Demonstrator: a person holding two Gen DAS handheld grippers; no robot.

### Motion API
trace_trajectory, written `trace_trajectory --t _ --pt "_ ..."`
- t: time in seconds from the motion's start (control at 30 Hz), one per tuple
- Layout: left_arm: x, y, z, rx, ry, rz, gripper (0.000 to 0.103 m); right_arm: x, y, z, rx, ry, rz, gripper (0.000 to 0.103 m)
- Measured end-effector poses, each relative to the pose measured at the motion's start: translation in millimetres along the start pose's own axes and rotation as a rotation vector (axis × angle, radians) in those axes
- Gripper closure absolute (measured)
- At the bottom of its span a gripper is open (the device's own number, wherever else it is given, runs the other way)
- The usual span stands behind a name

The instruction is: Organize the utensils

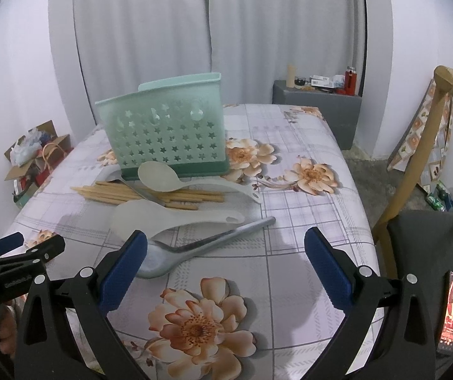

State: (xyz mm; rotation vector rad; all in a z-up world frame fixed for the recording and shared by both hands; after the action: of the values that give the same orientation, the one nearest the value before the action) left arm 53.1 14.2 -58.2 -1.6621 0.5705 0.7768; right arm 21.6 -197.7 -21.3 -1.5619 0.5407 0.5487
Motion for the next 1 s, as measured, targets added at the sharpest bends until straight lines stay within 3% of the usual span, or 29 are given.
trace_trajectory --t 0.4,1.0 --pt "50 15 -6 0.026 -0.027 0.146 0.009 23 5 4 -0.011 -0.032 0.053 0.006" --pt "54 10 -8 0.037 -0.020 0.134 0.007 50 19 -16 0.016 -0.064 0.103 0.006"
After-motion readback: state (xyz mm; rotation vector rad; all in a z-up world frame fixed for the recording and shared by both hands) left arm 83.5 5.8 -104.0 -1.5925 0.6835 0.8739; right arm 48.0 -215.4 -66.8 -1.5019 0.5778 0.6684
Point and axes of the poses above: each gripper's, at about its wrist camera, not at the fingertips, and x roughly the way its jaws point, z to its left, y to its underside, the point moved 6 cm from there along x, roughly the way its jaws point, and after that the axes turned 8 degrees about -x, right-handed, at the moved point
